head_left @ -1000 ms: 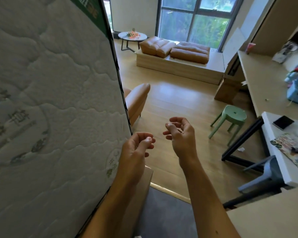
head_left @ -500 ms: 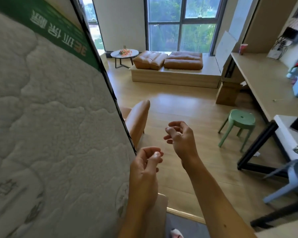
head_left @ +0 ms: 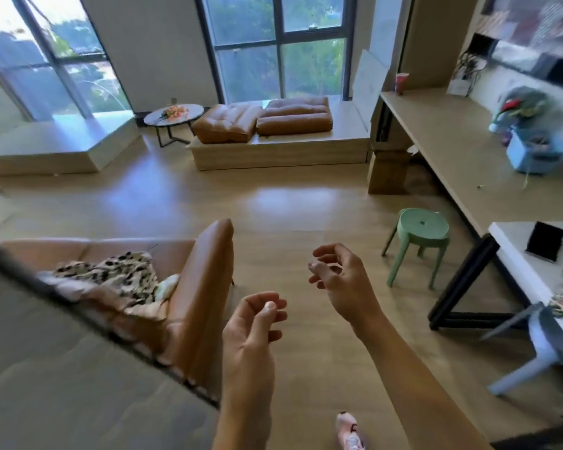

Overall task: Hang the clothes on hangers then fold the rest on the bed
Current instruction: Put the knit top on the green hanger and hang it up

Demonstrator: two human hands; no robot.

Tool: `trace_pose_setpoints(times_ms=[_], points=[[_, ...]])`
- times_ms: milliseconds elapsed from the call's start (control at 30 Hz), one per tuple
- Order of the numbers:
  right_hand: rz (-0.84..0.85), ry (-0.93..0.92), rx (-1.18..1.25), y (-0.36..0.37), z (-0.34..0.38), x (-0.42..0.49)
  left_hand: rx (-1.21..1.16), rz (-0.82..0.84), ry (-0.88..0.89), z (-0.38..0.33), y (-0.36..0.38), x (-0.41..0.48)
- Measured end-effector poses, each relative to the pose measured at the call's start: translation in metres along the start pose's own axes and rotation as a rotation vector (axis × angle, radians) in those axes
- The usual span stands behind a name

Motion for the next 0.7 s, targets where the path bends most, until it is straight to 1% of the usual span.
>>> trace_pose_setpoints(times_ms=[100, 200, 300, 533, 700], points=[[0.009, 0.022, -0.015, -0.031, -0.025, 0.065, -0.025, 0.045, -0.037, -0.014, 0.057, 0.069], [0.045, 0.026, -0.008, -0.052, -0.041, 0.126, -0.061, 0.047, -0.037, -0.036, 0.106, 0.125], [0.028, 0.037, 0.012, -0.065, -0.052, 0.179, -0.035, 0.054, -0.044, -0.055, 0.143, 0.17], [0.023, 0.063, 0.05, -0.056, -0.084, 0.302, 0.001, 0.037, -0.049, -0.081, 0.175, 0.288], [0.021, 0.035, 0.02, -0.027, -0.115, 0.416, -0.033, 0.014, -0.063, -0.096, 0.182, 0.412]])
Point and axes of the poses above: each hand's wrist, its own x-axis towards the middle knuckle, its own y-axis out of the palm, z = x × y, the point moved 4 cm from there along x, towards the middle knuckle, and after that the axes turned 13 degrees about -y, right-handed, at the moved point
